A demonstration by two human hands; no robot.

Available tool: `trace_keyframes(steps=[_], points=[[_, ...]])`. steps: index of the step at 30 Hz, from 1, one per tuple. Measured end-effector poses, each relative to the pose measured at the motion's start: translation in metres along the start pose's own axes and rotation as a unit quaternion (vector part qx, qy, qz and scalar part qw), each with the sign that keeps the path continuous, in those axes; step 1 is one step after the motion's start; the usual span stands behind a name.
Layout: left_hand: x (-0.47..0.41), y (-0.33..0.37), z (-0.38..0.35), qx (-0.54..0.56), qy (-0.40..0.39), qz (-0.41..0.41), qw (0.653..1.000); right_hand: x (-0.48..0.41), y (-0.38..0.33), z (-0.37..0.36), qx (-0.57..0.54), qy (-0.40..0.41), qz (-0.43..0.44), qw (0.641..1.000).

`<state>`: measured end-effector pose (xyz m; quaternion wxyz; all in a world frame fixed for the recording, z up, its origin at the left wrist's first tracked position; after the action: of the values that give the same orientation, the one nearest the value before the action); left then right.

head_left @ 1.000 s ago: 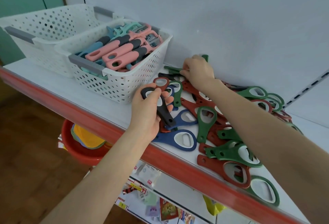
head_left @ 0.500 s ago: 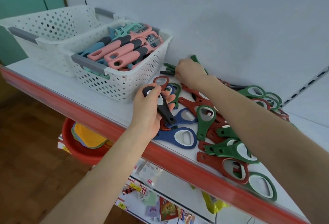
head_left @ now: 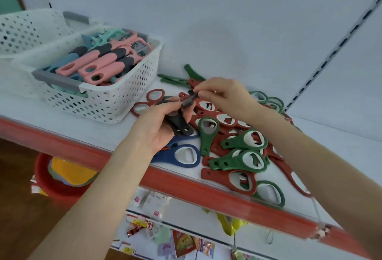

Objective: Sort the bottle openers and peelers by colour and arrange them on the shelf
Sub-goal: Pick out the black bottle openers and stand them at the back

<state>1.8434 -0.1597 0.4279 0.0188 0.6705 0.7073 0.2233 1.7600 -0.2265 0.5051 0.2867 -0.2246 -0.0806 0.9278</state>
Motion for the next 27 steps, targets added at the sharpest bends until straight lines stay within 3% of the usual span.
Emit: trace_keyframes(steps=[2, 5, 8, 19, 27], points=[[-0.001, 0.001, 0.002, -0.027, 0.000, -0.014, 1.000, 0.002, 0.020, -0.010, 0.016, -0.034, -0.068, 0.997], [0.000, 0.002, 0.004, -0.074, 0.005, -0.027, 0.997, 0.002, 0.028, -0.037, 0.071, -0.110, -0.071, 0.989], [-0.002, 0.005, 0.013, -0.049, 0.036, -0.040, 0.997, 0.003, 0.033, -0.055, 0.131, -0.176, -0.092, 0.971], [0.003, 0.017, 0.018, -0.123, 0.058, -0.084, 0.987, -0.012, 0.064, -0.046, 0.204, -0.149, -0.250, 0.935], [0.000, 0.018, 0.021, -0.145, 0.039, -0.084, 0.985, -0.029, 0.056, -0.062, 0.222, -0.168, -0.221, 0.935]])
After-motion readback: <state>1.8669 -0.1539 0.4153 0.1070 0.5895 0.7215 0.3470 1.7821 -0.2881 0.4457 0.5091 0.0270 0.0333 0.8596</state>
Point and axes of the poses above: each hand's wrist, its own x-axis away from the middle knuckle, its own z-axis out of the back of the hand, y = z × x, the point moved 9 cm from there along -x, towards the middle knuckle, and after that the axes turned 12 degrees about x, right-handed, at the moved point
